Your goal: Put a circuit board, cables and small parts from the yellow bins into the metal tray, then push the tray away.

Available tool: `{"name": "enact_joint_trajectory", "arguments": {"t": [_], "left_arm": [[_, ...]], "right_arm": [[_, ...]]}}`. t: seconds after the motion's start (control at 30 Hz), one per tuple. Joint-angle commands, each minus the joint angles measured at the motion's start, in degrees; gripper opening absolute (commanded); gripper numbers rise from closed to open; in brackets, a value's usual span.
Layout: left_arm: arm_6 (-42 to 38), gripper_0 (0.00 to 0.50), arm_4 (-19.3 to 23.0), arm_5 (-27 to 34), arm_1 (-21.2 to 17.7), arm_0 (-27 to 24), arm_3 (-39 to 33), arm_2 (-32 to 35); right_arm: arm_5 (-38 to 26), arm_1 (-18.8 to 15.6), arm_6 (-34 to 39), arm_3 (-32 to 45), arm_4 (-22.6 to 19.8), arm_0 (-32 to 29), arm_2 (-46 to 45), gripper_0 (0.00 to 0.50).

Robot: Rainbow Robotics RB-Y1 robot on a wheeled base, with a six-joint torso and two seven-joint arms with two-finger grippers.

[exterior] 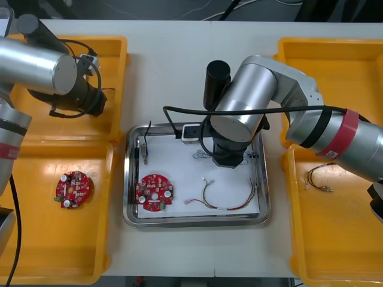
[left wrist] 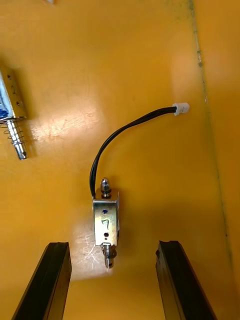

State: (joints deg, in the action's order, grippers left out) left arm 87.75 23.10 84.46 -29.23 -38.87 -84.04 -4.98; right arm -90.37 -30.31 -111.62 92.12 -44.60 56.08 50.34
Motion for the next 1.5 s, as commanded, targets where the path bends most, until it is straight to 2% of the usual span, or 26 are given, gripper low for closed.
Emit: {"name": "enact_joint_trajectory", "arguments": {"t": [0.03,0.3,0.53,0.63,0.83,1.07,1.5], "left_arm": [[-7.24,0.5,0.55,1.32,0.13,-3.4,-0.42,2.43],[-6.71,0.5,1.07,0.97,-0.48,-6.04,4.24,2.34],[-6.63,0.5,0.9,-0.17,-0.22,-6.39,6.0,2.34],[-6.63,0.5,0.9,-0.26,-0.22,-6.39,6.17,2.34],[-7.06,0.5,0.81,-2.64,-0.13,-6.39,7.58,0.85],[-7.33,0.5,0.63,-2.9,0.31,-6.39,7.84,0.5],[-8.65,0.5,-0.86,-2.9,1.36,-6.3,8.28,-1.26]], "right_arm": [[-3.76,1.05,-1.15,3.68,-0.93,2.28,-6.13,0.5],[-10.62,1.05,-0.62,5.88,-3.3,2.28,-15.44,0.5],[-16.51,-0.1,0.79,7.02,-5.14,2.28,-23.53,0.5],[-19.5,-0.8,3.6,7.82,-5.5,2.28,-27.05,0.5],[-19.63,-2.91,10.98,9.31,-6.38,2.28,-33.81,0.5],[-19.63,-7.3,20.12,9.31,-7.25,1.49,-38.91,0.5],[-19.63,-14.69,32.96,11.24,-7.52,-5.28,-47.96,0.5]]}}
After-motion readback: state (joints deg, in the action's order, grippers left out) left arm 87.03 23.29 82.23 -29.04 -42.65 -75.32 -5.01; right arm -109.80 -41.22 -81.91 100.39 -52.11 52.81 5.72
